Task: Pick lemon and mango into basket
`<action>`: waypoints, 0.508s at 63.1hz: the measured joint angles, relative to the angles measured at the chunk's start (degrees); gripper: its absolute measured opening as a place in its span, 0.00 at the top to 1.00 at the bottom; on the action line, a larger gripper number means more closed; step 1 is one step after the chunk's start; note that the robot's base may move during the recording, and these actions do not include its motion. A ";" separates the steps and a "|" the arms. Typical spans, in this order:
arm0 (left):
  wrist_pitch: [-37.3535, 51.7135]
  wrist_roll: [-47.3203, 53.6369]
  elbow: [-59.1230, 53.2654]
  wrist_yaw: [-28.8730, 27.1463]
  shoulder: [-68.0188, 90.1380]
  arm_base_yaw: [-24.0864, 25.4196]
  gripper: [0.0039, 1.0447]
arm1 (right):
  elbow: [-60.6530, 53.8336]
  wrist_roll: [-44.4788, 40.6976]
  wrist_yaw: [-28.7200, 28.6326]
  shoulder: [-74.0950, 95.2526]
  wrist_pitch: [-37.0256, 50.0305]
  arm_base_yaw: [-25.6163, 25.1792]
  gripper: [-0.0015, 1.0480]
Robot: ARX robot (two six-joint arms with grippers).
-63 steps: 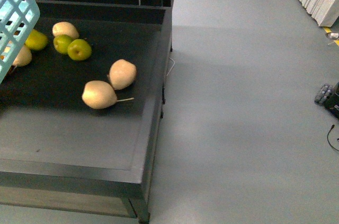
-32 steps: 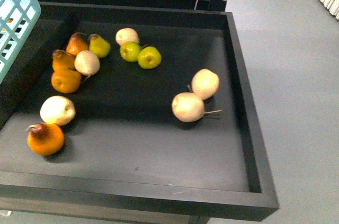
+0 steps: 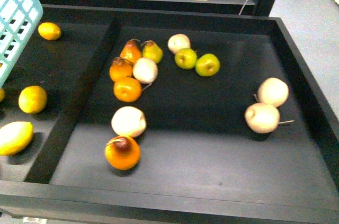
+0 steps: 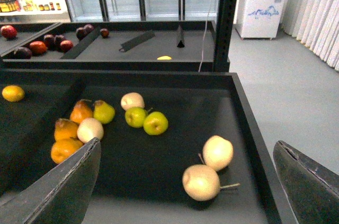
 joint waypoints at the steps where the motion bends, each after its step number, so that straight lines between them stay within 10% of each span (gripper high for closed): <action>1: 0.00 0.02 -0.02 0.00 0.04 0.00 0.76 | 0.00 0.02 0.00 0.00 -0.02 0.00 0.08; 32: 0.00 0.04 0.00 0.02 -0.09 0.00 0.76 | 0.00 0.02 -0.04 0.00 -0.07 0.00 0.08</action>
